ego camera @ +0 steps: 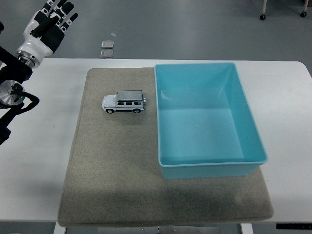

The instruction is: Left hand put the white car in the blue box

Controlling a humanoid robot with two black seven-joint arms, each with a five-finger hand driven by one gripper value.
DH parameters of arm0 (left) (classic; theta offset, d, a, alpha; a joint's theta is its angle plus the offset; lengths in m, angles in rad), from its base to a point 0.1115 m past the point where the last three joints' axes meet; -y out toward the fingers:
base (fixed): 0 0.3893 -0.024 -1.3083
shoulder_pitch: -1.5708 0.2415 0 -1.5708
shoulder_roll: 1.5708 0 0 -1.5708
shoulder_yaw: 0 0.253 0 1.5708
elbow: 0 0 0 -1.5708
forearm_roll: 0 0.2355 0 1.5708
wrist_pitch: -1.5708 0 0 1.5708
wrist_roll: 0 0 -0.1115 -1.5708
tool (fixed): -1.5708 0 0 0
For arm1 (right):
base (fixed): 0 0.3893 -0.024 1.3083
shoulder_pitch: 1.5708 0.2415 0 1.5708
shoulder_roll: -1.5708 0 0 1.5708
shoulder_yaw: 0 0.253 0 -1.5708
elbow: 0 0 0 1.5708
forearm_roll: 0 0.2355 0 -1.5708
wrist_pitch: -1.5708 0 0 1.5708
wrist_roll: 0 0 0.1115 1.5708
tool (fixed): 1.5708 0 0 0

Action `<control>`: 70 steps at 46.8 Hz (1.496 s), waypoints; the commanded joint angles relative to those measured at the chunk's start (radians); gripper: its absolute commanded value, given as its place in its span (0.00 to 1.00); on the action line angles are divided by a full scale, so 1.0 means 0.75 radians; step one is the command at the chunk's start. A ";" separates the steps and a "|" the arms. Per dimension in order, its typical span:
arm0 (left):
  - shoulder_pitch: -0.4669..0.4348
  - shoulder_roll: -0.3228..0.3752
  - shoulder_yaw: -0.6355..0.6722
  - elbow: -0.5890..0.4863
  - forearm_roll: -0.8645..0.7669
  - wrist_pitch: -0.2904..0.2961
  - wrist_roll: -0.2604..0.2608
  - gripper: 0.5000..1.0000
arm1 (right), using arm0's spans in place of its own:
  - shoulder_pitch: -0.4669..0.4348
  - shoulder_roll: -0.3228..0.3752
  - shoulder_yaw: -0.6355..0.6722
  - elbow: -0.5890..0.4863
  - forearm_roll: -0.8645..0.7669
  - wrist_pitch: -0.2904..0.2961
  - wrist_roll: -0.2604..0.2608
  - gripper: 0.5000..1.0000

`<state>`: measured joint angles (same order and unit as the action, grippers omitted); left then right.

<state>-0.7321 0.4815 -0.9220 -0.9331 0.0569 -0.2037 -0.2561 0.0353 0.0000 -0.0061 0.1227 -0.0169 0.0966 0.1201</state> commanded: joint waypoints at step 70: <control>-0.437 0.295 0.922 -0.253 1.071 0.077 -0.010 0.99 | 0.000 0.000 0.000 0.000 0.000 0.000 0.001 0.87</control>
<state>-1.0392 0.6868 -0.2780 -1.1010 0.8221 -0.1639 -0.2638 0.0346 0.0000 -0.0061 0.1227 -0.0169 0.0966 0.1199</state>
